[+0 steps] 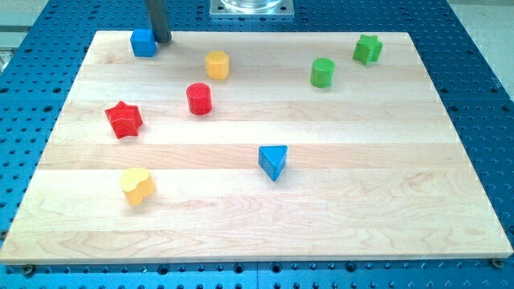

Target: Move the green star to the top right of the green circle

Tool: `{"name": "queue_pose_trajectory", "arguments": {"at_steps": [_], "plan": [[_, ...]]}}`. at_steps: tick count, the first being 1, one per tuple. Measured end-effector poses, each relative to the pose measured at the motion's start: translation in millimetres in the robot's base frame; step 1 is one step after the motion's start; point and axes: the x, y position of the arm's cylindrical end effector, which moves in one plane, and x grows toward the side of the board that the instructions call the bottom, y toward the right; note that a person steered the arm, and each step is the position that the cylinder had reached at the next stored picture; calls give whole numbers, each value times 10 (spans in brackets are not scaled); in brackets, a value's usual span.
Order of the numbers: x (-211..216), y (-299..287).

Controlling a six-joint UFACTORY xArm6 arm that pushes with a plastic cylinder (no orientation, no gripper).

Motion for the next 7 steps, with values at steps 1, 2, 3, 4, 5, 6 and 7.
{"name": "queue_pose_trajectory", "arguments": {"at_steps": [1, 2, 3, 4, 5, 6, 7], "plan": [[0, 0], [-38, 196], [-58, 901], [-53, 1597], [8, 2295], [61, 3176], [122, 4009]]}}
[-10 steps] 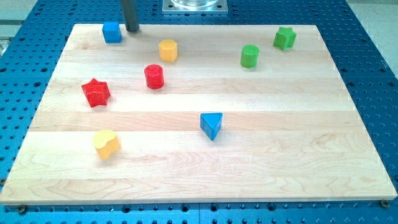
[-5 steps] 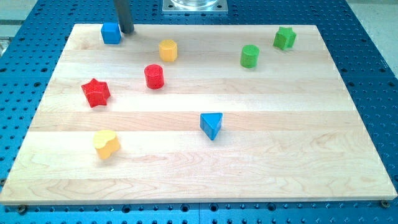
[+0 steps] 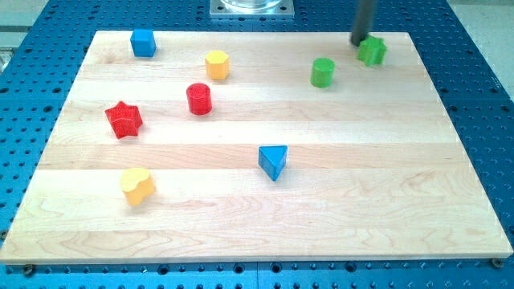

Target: Move the green star to the top right of the green circle

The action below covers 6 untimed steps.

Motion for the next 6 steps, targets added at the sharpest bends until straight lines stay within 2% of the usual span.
{"name": "queue_pose_trajectory", "arguments": {"at_steps": [1, 2, 3, 4, 6], "plan": [[29, 458], [290, 504], [381, 151], [539, 40], [543, -44]]}}
